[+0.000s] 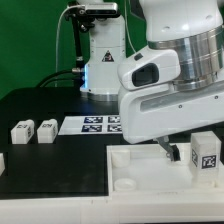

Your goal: Assemble one leg

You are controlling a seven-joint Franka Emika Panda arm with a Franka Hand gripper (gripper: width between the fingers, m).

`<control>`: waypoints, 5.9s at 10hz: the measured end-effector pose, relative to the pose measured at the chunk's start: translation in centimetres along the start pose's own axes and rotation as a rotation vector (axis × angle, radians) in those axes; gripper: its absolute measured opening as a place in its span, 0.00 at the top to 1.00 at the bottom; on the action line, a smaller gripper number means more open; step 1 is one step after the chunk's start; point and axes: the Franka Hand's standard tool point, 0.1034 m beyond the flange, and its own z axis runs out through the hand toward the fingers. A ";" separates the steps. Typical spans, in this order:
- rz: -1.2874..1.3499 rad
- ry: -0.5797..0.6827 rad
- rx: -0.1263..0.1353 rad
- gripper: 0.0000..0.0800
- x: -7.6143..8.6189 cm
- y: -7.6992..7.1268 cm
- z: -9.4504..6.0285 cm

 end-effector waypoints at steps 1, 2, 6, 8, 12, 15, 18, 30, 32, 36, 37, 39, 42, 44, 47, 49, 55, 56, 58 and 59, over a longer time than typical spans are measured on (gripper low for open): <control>0.021 0.000 0.000 0.22 0.0 0.0 0.0; 0.041 0.000 0.000 0.44 0.0 0.0 0.0; 0.321 0.005 0.001 0.63 0.0 0.0 0.1; 0.595 0.043 -0.005 0.63 0.0 0.0 0.2; 1.338 0.080 0.064 0.63 -0.1 0.2 0.3; 1.635 0.060 0.102 0.63 -0.2 -0.7 0.5; 1.524 0.063 0.095 0.36 -0.2 -0.9 0.6; 0.318 0.080 -0.055 0.42 0.4 -0.5 0.2; 0.499 0.083 -0.050 0.63 0.3 -0.2 0.3; 1.102 0.085 0.002 0.63 0.2 0.2 0.4; 1.274 0.075 0.030 0.63 0.1 0.4 0.4; 1.558 0.056 0.079 0.63 0.0 0.4 0.5; 1.606 0.047 0.094 0.63 0.0 0.2 0.5; 1.325 0.049 0.058 0.31 -0.1 0.1 0.7; 0.974 0.068 0.015 0.19 0.1 -0.8 0.3; 0.765 0.069 0.004 0.19 0.1 -0.6 0.3; 0.298 0.067 -0.046 0.33 0.1 -0.2 0.4; 0.346 0.068 -0.043 0.33 0.1 -0.2 0.4; 0.557 0.072 -0.035 0.63 0.0 -0.2 0.5; 0.615 0.073 -0.034 0.63 0.0 -0.1 0.5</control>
Offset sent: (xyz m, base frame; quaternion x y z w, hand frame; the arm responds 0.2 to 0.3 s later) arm 0.0000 0.0000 0.0000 0.0000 0.0000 0.0000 1.0000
